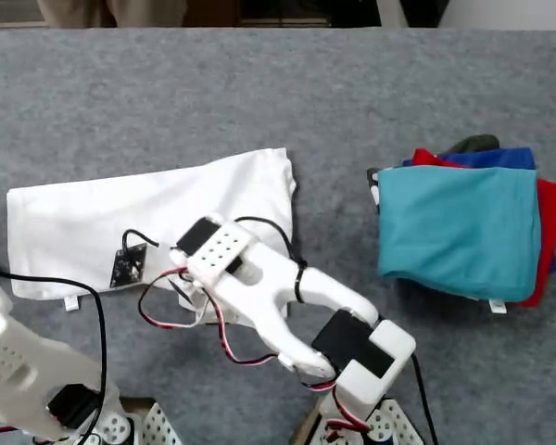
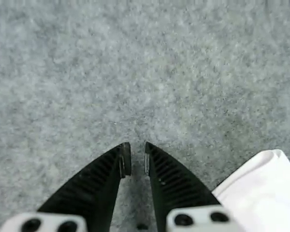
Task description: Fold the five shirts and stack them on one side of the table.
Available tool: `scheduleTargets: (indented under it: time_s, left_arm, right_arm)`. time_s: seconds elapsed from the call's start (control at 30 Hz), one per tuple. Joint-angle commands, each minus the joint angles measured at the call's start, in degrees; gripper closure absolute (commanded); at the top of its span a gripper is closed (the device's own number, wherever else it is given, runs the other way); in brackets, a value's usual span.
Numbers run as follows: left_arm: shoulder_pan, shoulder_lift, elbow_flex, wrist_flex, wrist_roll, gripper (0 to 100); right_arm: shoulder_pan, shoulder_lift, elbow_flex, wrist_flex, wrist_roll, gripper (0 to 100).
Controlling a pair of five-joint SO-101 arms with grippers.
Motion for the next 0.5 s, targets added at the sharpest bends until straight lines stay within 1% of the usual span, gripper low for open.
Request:
scheduleTargets:
  time_s: [0.0,0.2,0.27,0.47]
  left_arm:
    - [-0.97,-0.66,-2.46,-0.53,0.70,93]
    - [-3.34,-1.01,-2.90,-0.70,5.80,93]
    - [-3.25,-1.01,-2.90,-0.62,5.98,93]
    - [-3.25,-1.01,-2.90,-0.62,5.98,93]
  right_arm:
    - [-0.57,-3.74,1.45,-2.99,-1.32,70.6]
    - [-2.51,-2.95,6.90,-8.00,-2.46,70.5]
    - [-3.21,-1.01,8.48,-9.41,-2.46,70.5]
    - [-4.26,2.07,6.20,-8.35,-2.55,71.5]
